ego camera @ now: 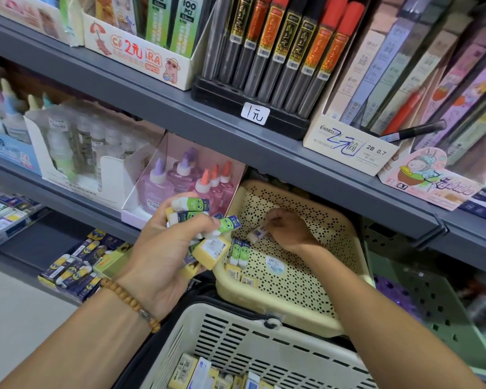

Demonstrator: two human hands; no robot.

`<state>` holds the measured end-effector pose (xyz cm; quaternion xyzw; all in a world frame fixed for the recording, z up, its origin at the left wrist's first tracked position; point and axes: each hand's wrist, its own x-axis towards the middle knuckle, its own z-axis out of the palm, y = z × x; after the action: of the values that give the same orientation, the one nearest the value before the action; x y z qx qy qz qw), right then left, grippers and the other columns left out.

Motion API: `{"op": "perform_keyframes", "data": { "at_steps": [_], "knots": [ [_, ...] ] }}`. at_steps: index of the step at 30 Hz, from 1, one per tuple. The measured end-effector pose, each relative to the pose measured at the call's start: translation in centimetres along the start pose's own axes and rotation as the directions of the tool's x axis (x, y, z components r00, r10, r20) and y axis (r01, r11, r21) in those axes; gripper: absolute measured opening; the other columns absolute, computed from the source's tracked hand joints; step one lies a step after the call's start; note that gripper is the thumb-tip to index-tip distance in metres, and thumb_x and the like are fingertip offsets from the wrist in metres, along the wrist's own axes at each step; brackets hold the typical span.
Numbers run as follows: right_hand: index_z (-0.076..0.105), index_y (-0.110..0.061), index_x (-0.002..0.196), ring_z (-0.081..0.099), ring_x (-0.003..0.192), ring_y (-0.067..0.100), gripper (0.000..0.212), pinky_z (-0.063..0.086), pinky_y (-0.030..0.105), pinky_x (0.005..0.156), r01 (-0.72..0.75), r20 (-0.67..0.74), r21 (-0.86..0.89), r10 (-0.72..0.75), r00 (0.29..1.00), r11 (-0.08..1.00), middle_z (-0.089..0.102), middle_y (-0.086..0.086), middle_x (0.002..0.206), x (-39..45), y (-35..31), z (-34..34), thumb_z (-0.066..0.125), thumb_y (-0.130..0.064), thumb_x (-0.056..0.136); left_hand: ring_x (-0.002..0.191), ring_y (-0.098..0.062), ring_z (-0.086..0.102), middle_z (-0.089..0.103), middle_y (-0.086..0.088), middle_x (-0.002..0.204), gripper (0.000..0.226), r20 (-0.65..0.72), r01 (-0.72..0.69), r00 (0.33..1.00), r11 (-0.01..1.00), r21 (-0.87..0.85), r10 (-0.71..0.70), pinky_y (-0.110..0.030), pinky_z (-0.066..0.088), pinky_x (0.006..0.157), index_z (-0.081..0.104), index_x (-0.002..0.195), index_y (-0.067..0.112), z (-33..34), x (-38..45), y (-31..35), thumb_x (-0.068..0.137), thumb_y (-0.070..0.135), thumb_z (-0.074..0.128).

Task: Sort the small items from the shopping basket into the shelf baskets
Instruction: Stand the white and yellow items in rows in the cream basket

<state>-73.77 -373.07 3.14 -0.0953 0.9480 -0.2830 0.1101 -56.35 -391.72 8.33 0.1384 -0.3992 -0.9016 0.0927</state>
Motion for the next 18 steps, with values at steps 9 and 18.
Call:
{"op": "perform_keyframes", "data": {
  "at_steps": [9, 18],
  "knots": [
    [0.048, -0.023, 0.140, 0.061, 0.104, 0.016, 0.068, 0.046, 0.026, 0.085, 0.045, 0.188, -0.035, -0.038, 0.981, 0.998, 0.067, -0.002, 0.109, 0.0, -0.5, 0.6, 0.076, -0.014, 0.078, 0.079, -0.033, 0.070, 0.069, -0.005, 0.072, 0.034, 0.001, 0.001, 1.000, 1.000, -0.018, -0.001, -0.045, 0.057, 0.067, 0.066, 0.079, 0.027, -0.2, -0.2, 0.1, 0.072, -0.006, 0.068],
    [0.063, -0.030, 0.110, 0.058, 0.087, 0.000, 0.028, 0.040, 0.015, 0.067, 0.124, 0.125, 0.049, -0.129, 0.984, 0.991, 0.063, -0.013, 0.094, -1.0, -1.3, 0.2, 0.073, -0.025, 0.084, 0.096, -0.040, 0.069, 0.070, -0.008, 0.080, 0.034, 0.000, 0.008, 1.000, 1.000, -0.021, -0.008, -0.048, 0.055, 0.073, 0.066, 0.080, 0.027, -0.3, -0.2, 0.4, 0.071, -0.006, 0.068]
  ]
}}
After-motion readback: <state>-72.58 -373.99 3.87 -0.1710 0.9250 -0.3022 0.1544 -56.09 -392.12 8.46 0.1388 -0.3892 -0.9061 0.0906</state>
